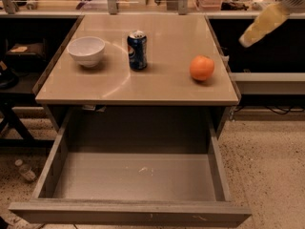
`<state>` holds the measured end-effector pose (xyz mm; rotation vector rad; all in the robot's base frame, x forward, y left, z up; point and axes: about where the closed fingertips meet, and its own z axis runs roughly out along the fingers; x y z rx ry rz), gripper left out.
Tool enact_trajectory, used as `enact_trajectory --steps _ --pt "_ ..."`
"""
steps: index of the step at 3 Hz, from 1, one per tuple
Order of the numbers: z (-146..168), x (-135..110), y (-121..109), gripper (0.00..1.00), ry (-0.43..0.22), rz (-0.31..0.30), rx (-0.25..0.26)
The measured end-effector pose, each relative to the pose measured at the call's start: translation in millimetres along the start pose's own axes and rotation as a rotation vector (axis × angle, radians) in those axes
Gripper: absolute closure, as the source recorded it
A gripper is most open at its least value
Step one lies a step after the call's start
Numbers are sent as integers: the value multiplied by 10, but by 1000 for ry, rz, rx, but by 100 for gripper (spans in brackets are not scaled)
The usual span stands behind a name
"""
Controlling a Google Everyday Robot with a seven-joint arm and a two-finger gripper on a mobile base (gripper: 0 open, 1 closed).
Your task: Pick orange from top drawer and place on counter
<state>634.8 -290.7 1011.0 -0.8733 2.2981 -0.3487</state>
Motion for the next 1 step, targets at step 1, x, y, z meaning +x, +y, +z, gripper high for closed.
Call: enact_trajectory --steps 1 --pt "-1022 534 -348 0 104 143 199"
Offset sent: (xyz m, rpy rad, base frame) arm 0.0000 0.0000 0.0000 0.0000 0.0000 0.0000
